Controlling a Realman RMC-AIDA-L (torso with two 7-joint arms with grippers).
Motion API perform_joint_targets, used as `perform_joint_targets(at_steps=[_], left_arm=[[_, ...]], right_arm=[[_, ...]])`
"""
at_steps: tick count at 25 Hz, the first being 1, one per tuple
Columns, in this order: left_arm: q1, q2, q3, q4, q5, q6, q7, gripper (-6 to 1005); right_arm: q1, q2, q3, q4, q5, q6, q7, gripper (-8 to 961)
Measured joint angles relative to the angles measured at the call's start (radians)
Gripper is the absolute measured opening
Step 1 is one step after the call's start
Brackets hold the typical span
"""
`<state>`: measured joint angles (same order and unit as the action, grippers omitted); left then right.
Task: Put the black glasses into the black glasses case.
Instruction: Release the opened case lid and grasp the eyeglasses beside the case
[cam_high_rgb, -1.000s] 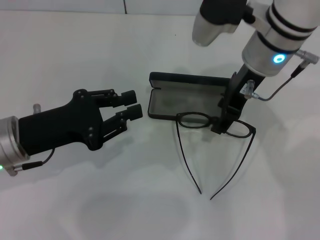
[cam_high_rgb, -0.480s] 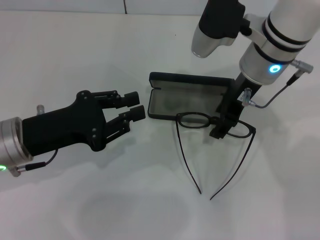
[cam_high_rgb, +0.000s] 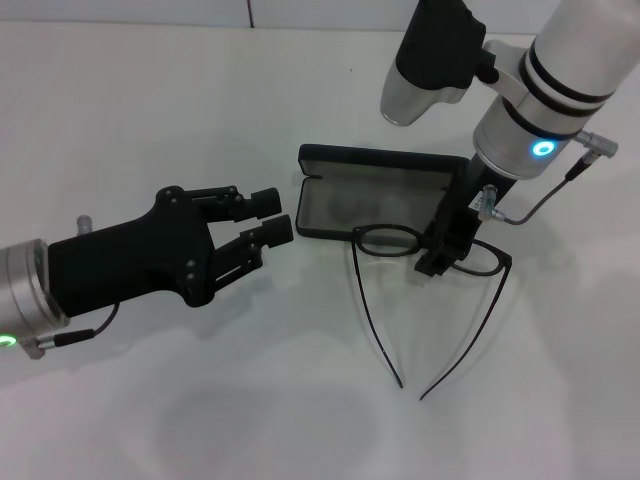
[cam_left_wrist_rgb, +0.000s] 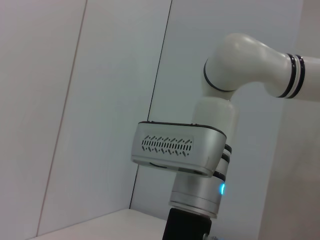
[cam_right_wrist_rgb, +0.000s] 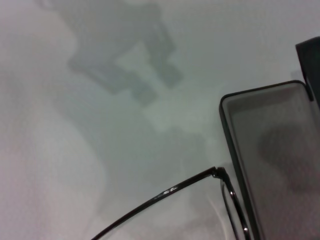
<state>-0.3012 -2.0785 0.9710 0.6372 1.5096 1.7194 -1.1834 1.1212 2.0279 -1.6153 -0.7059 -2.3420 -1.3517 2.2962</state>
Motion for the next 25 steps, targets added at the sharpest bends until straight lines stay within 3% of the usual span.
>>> perform_joint_targets(at_steps=[11, 25], left_arm=[[0.001, 0.000, 0.000, -0.005, 0.000, 0.000, 0.001, 219], [0.011, -0.001, 0.002, -0.008, 0.000, 0.000, 0.001, 202]], right_arm=[[0.000, 0.000, -0.010, 0.010, 0.008, 0.025, 0.000, 360], [-0.011, 0.001, -0.012, -0.001, 0.015, 0.024, 0.010, 171]])
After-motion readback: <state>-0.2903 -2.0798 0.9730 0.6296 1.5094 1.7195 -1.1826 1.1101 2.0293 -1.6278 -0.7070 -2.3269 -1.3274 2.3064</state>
